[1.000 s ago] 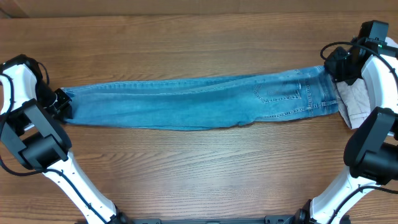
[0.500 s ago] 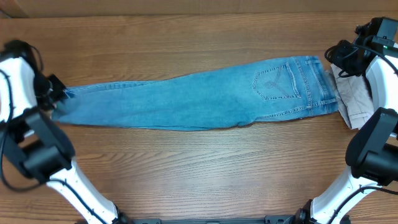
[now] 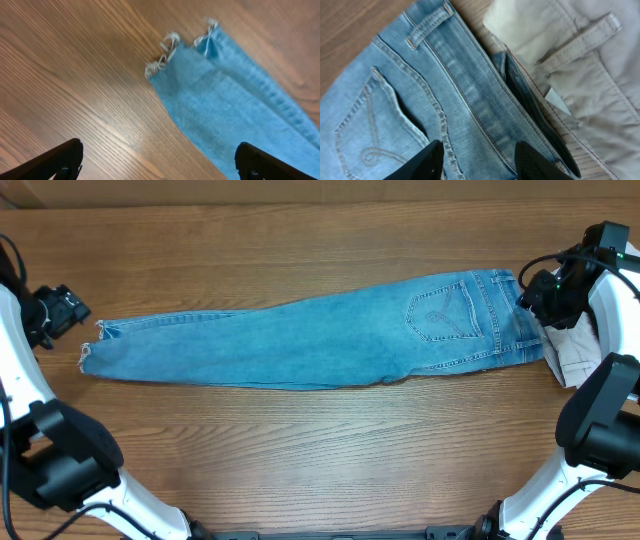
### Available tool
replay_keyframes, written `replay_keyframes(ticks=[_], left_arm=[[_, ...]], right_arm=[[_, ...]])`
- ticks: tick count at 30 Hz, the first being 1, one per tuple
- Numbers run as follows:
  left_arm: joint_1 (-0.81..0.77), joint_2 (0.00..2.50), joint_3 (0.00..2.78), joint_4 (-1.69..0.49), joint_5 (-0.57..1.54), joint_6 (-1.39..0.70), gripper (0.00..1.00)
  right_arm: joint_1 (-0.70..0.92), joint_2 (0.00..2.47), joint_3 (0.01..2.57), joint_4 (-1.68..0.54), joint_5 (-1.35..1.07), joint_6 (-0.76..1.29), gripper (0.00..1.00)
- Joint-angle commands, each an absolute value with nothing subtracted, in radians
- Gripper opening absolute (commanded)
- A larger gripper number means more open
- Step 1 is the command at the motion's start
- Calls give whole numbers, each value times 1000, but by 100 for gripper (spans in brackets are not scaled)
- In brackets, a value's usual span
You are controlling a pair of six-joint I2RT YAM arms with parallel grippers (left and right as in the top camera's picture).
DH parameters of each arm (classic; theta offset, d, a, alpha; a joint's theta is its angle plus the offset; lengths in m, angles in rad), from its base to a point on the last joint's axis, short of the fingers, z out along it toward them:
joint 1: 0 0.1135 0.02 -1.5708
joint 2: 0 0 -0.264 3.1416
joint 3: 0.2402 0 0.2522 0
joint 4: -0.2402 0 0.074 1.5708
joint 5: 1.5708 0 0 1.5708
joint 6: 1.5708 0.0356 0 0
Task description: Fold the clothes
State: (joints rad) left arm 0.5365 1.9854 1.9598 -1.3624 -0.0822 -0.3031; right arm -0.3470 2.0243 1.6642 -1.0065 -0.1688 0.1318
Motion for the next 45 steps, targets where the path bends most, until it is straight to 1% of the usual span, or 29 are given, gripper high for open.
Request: replay_keyframes(ticks=[1, 5, 11, 12, 13, 16, 17, 19, 20, 21, 22, 29, 30, 31, 32, 33, 34, 37, 38, 41, 45], left_arm=[[523, 2059, 1955, -1380, -52, -284, 100], [511, 2138, 1952, -1391, -52, -283, 100], [495, 2274, 1952, -1391, -50, -252, 100], [492, 2289, 1952, -1392, -44, -239, 98], [490, 2301, 1952, -1394, -34, -226, 93], [487, 2314, 1952, -1407, -23, -216, 69], [488, 2314, 1952, -1410, -28, -216, 64], [488, 2314, 1952, -1409, -29, -216, 60], [488, 2314, 1952, -1409, -28, -216, 36], [488, 2314, 1952, -1410, -28, -216, 4], [488, 2312, 1953, -1415, -24, -216, 4], [490, 2275, 1962, -1436, -7, -217, 4], [491, 2270, 1962, -1436, -11, -217, 18], [493, 2266, 1962, -1431, -14, -218, 49], [496, 2262, 1962, -1419, -14, -218, 85], [497, 2262, 1962, -1404, -14, -217, 87], [498, 2262, 1964, -1392, -9, -216, 87], [498, 2262, 1966, -1332, -7, -204, 98], [498, 2262, 1966, -1282, -7, -176, 100], [498, 2262, 1966, -1211, -7, -117, 100], [498, 2262, 1966, -1142, -13, -84, 91]], right_arm=[[-347, 2011, 1593, -978, -159, 126, 49], [-346, 2011, 1502, -899, -167, 126, 49], [-340, 2011, 1420, -842, -185, 126, 50], [-340, 2011, 1420, -843, -185, 126, 50], [-340, 2011, 1420, -843, -185, 126, 50], [-340, 2011, 1420, -842, -185, 126, 50], [-340, 2011, 1420, -841, -185, 126, 50], [-340, 2011, 1420, -840, -185, 126, 50], [-340, 2011, 1420, -839, -185, 126, 50], [-340, 2011, 1420, -838, -185, 126, 50], [-340, 2011, 1420, -838, -185, 126, 50], [-340, 2011, 1420, -838, -185, 126, 50], [-340, 2011, 1420, -838, -185, 126, 50], [-340, 2011, 1420, -838, -185, 126, 50], [-340, 2011, 1420, -838, -185, 126, 50], [-340, 2011, 1420, -838, -185, 126, 50], [-340, 2011, 1420, -838, -185, 126, 50], [-340, 2011, 1420, -839, -185, 126, 50], [-340, 2011, 1420, -839, -185, 126, 50], [-340, 2011, 1420, -840, -184, 126, 50], [-340, 2011, 1420, -840, -184, 126, 50]])
